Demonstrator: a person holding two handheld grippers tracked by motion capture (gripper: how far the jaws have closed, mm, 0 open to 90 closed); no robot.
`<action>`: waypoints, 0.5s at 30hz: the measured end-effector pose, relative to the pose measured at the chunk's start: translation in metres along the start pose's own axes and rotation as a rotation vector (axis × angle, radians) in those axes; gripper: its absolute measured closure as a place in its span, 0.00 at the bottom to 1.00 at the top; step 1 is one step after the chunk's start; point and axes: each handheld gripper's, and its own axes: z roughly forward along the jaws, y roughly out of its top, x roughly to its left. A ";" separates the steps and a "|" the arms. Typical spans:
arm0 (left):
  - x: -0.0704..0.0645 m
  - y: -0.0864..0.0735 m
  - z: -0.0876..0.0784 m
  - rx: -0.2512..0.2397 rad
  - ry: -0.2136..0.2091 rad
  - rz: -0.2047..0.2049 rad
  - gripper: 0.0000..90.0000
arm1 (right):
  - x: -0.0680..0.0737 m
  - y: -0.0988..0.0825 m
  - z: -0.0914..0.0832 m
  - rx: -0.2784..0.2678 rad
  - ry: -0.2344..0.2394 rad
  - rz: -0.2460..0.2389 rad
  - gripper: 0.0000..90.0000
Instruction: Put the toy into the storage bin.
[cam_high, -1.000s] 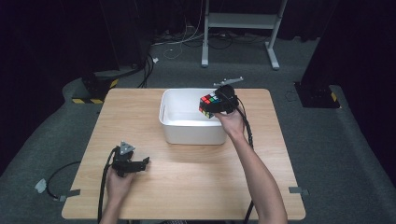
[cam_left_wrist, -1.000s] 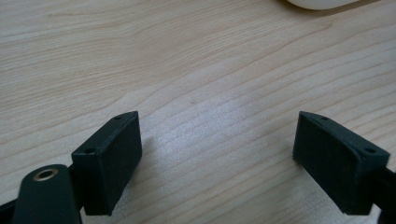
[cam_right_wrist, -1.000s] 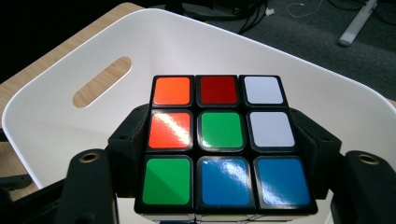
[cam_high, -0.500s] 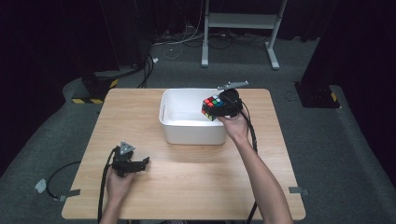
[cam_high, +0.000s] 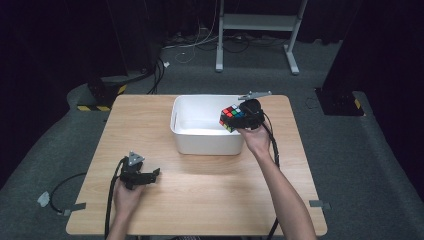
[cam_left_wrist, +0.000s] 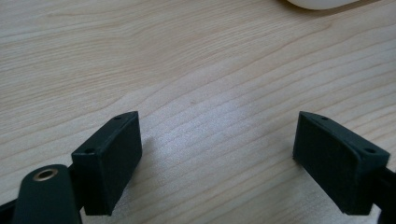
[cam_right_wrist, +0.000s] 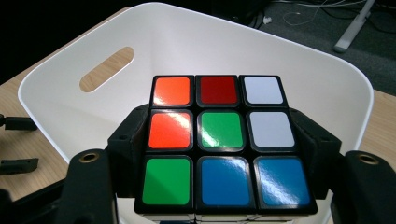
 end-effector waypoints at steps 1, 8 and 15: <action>0.000 0.000 0.000 0.000 0.000 0.000 0.17 | 0.000 -0.001 -0.001 0.001 0.001 0.006 0.38; 0.000 0.000 0.000 0.000 0.000 0.000 0.17 | -0.002 -0.007 -0.003 -0.003 0.002 0.007 0.38; 0.000 0.000 0.000 0.000 0.001 -0.002 0.17 | -0.004 -0.013 -0.004 -0.004 -0.004 0.015 0.37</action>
